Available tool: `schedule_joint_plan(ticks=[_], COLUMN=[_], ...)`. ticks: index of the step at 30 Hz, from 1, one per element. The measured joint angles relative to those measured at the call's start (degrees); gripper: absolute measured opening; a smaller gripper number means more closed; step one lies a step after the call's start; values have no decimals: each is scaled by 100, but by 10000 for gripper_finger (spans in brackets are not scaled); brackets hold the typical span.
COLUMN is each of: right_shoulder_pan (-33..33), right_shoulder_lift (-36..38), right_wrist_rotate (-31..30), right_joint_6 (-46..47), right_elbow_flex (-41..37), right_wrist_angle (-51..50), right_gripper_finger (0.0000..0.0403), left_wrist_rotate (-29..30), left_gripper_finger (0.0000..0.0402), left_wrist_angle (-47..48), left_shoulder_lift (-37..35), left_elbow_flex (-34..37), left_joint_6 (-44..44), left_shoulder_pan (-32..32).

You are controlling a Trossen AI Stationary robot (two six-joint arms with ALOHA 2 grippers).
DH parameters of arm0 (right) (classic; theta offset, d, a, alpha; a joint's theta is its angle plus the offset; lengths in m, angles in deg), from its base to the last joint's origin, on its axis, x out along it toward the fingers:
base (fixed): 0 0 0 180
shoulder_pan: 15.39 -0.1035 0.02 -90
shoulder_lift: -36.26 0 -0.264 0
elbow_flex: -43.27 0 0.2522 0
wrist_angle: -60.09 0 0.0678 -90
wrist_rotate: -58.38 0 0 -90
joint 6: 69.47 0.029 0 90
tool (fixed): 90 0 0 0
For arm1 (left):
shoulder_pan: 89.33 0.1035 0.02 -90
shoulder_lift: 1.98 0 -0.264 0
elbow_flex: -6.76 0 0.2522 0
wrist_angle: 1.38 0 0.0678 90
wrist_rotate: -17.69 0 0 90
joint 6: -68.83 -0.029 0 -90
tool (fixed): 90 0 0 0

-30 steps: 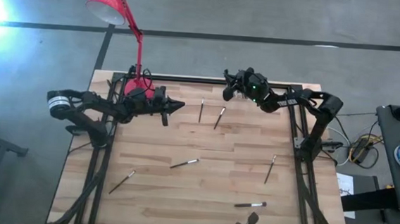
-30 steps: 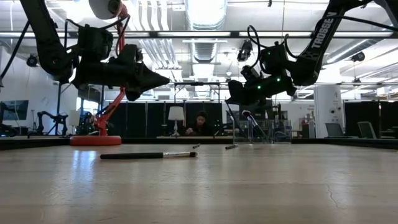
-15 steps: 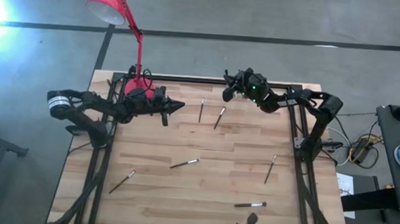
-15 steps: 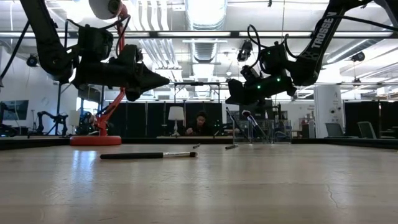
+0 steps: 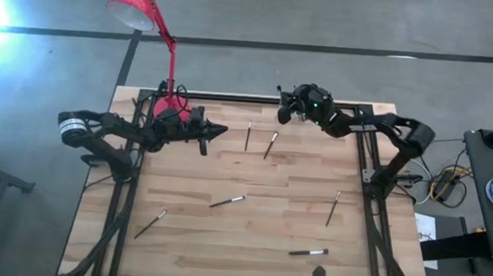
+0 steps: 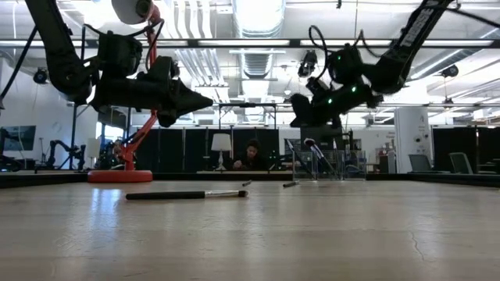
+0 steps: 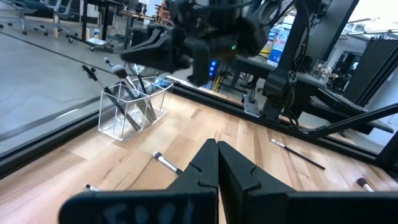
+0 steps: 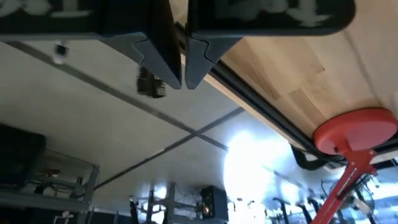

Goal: Put items in baskets/containers
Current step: Put the eyebrow brush into the transparent organizer

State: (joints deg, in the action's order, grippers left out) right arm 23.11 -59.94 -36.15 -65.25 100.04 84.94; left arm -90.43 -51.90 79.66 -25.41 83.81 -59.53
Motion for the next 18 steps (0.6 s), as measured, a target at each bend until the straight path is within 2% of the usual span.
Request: schedule_joint_plan(ticks=[8,12,18], right_shoulder_pan=[-165,-418,-849], right_shoulder_lift=[1102,1414,1818], right_wrist_rotate=[-16,-15,-170], right_joint_6=[55,42,78], right_elbow_flex=[-106,-518,-1204], right_wrist_angle=[-1594,-1523,-1020], right_gripper_finger=[69,74,39], left_wrist_rotate=[1,43,184], left_gripper_finger=[0,0,0], left_wrist_angle=[155,277,442], left_shoulder_lift=[0,0,-22], left_elbow_flex=[-6,-35,-45], left_joint_6=[-22,-35,10], left_shoulder_pan=[1,2,-24])
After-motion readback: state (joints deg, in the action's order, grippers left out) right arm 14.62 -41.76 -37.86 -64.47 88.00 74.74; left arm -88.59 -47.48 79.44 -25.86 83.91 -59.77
